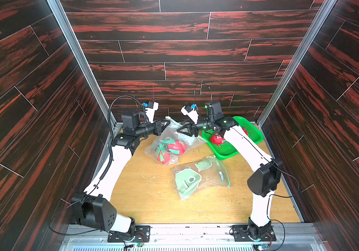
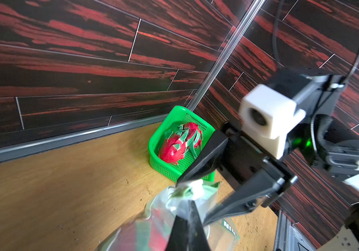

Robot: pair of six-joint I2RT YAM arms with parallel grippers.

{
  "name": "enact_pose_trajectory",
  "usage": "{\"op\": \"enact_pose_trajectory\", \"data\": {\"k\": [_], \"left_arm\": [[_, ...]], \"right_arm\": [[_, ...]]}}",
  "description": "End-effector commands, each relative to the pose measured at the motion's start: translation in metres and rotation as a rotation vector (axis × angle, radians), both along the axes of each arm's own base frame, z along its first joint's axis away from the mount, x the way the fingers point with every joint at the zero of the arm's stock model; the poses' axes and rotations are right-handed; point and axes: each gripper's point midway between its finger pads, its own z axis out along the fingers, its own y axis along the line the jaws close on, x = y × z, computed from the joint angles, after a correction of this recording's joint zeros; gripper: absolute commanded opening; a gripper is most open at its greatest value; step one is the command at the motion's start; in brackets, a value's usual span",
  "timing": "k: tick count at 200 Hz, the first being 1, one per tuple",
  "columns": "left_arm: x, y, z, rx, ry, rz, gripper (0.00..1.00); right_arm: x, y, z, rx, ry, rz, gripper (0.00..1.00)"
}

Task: Open the zip-top bag and take out the dragon fruit
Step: Pick up the zipper food storage bag at the center of the board.

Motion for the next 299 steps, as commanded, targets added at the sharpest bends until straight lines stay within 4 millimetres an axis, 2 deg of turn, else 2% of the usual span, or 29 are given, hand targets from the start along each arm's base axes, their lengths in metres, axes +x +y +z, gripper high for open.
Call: {"op": "enact_pose_trajectory", "data": {"k": [1,14,28,44,57,93,120,158,171,190,222,245,267,299], "left_arm": [[-0.027,0.000,0.058,-0.046,-0.197,-0.030,0.00],[-0.030,0.002,0.057,-0.044,-0.195,-0.024,0.00],[-0.033,0.004,0.053,-0.026,-0.192,-0.011,0.02],[-0.036,0.007,0.050,-0.003,-0.190,0.002,0.07],[-0.039,0.010,0.048,0.009,-0.194,0.020,0.17],[-0.044,0.016,0.038,0.022,-0.189,0.060,0.30],[-0.051,0.023,0.024,0.071,-0.191,0.085,0.35],[-0.073,0.020,-0.003,0.185,-0.244,0.002,0.50],[-0.071,0.026,-0.013,0.218,-0.256,0.042,0.63],[-0.076,0.025,-0.026,0.253,-0.280,0.015,0.71],[-0.068,0.031,-0.049,0.331,-0.292,0.041,0.74],[-0.070,0.022,-0.069,0.394,-0.366,-0.054,0.76],[-0.063,0.019,-0.063,0.362,-0.385,-0.050,0.78],[-0.061,0.005,-0.061,0.336,-0.360,-0.163,0.75]], "right_arm": [[-0.002,0.005,0.001,-0.008,0.001,0.016,0.16],[0.000,0.004,0.004,-0.010,-0.006,0.004,0.06],[0.001,0.004,0.010,-0.008,-0.019,-0.006,0.00],[0.000,0.003,0.019,0.000,-0.035,-0.008,0.00],[-0.002,0.002,0.026,0.009,-0.048,-0.004,0.00],[-0.012,-0.001,0.041,0.034,-0.078,0.024,0.00],[-0.013,-0.002,0.039,0.018,-0.096,0.028,0.00],[-0.020,-0.006,0.031,-0.021,-0.104,0.063,0.00],[-0.027,-0.007,0.026,-0.036,-0.112,0.095,0.00],[-0.031,-0.009,0.020,-0.060,-0.124,0.116,0.00],[-0.038,-0.011,0.014,-0.073,-0.129,0.149,0.00],[-0.040,-0.011,0.012,-0.079,-0.144,0.161,0.00],[-0.042,-0.012,0.011,-0.083,-0.173,0.173,0.00],[-0.046,-0.011,0.004,-0.100,-0.232,0.202,0.00]]}}
